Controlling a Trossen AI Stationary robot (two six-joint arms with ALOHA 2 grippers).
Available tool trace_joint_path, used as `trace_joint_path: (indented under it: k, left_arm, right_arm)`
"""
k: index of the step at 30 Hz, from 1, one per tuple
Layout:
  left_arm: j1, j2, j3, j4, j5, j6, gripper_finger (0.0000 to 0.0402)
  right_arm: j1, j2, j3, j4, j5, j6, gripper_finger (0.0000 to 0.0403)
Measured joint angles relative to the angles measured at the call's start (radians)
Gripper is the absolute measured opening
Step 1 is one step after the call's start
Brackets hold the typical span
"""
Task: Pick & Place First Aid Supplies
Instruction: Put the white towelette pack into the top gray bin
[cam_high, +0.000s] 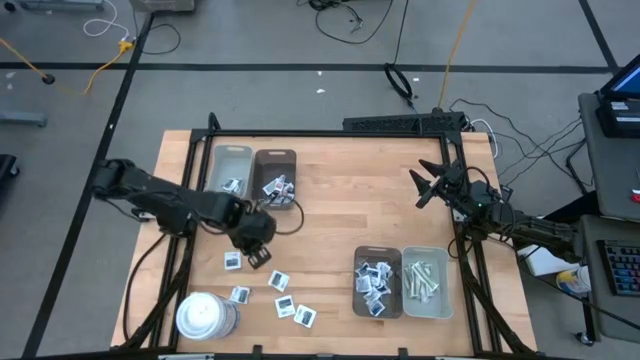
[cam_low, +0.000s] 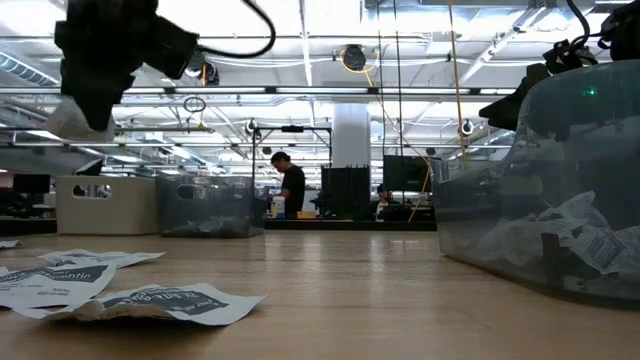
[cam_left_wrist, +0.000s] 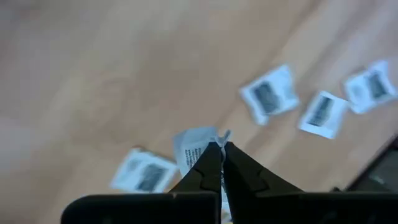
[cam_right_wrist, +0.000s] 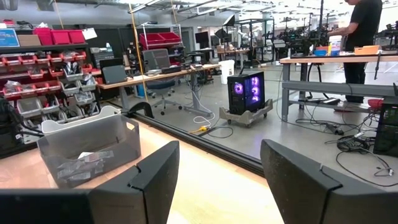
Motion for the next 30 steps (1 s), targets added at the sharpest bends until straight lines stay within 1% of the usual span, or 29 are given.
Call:
trace_joint_path:
  k: [6,13,20,30]
  left_arm:
    - [0.106,-0.023,0.000,-0.117,-0.017,0.046,0.0005]
    - [0.261,-0.024,0.000,-0.129,-0.017,0.135,0.0003]
    - [0.452,-0.024,0.000,-0.152,-0.009,0.234,0.0003]
    - [0.754,-0.024,0.001,-0.177,-0.011,0.369,0.0005]
  right_arm:
    - [0.000,0.000,0.000,0.000,0.000,0.000,0.0222]
    - [0.000,0.000,0.000,0.000,0.000,0.000,0.0220]
    - [0.000,0.000,0.000,0.000,0.000,0.000,0.0222]
    - [0.000,0.000,0.000,0.000,0.000,0.000,0.0222]
